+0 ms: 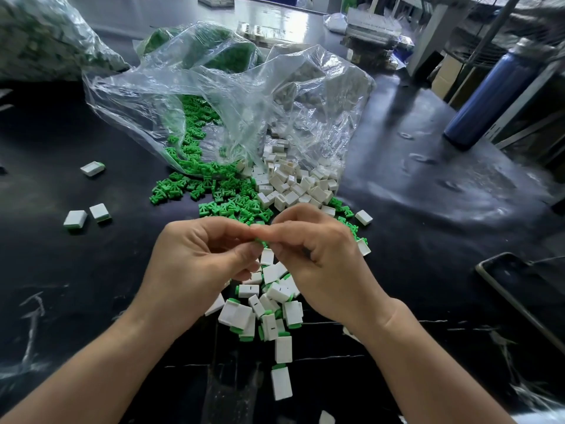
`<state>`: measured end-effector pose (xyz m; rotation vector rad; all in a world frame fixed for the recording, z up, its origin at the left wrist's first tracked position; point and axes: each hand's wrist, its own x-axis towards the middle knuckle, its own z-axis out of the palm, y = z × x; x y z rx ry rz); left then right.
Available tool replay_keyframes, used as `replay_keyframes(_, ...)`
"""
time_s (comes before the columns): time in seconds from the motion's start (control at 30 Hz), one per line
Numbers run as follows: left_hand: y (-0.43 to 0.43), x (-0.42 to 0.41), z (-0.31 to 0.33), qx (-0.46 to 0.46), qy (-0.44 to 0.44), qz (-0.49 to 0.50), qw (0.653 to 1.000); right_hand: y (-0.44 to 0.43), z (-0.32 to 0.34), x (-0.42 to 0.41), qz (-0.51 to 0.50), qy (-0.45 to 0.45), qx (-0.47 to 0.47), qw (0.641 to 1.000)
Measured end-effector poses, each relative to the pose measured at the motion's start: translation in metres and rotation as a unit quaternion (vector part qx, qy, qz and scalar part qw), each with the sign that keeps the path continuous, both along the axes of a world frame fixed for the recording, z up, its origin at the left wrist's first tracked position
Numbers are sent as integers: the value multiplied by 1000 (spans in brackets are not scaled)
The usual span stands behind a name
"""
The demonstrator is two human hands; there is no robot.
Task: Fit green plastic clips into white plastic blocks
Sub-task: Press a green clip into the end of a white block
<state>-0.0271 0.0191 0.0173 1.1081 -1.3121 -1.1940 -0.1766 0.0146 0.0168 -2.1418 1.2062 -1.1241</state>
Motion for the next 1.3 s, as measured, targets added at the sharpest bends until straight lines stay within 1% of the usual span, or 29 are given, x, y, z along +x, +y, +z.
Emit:
replay_keyframes(0.07,-1,-1,-1,-8,9,3,1000,-1,0,0,-15,-48,62,997)
replay_keyframes(0.13,0,-2,-1,-40,21,8,999,-1,1,1,-32,-106,172,979)
replay_keyframes(0.17,0,-3,0,-61,30,3,998,-2,1,1,-19,-127,234,964)
replay_keyframes(0.23,2,-4,1,-84,49,-9,995,-1,1,2,50,-190,339,920)
replay_keyframes(0.3,2,-3,0,-87,59,-15,994,0,5,4,95,-241,392,883)
replay_keyframes(0.37,1,-1,-1,-98,36,-14,994,1,6,6,114,-253,426,861)
replay_keyframes(0.4,0,-1,-1,-108,22,-17,994,2,7,7,122,-255,438,854)
replay_keyframes(0.47,-1,0,-1,-128,7,-32,991,2,6,7,130,-263,435,851)
replay_keyframes(0.57,1,-1,-4,-146,8,-52,988,4,7,7,132,-259,421,859)
replay_keyframes(0.67,1,-2,-9,-148,13,-37,988,5,8,5,140,-253,444,848)
replay_keyframes(0.73,0,-2,-10,-145,24,-44,988,6,9,4,139,-238,446,852)
replay_keyframes(0.87,-1,-2,-11,-168,-22,-45,984,8,11,3,124,-209,444,863)
replay_keyframes(0.93,-1,-1,-12,-170,-25,-49,984,8,11,3,112,-204,446,864)
replay_keyframes(1.03,-2,-1,-14,-170,-31,-38,984,9,12,5,89,-223,454,858)
replay_keyframes(1.17,-1,-3,-14,-177,-38,-37,983,11,11,9,69,-242,444,860)
replay_keyframes(1.3,0,-2,-15,-169,-36,-41,984,12,10,11,59,-231,439,866)
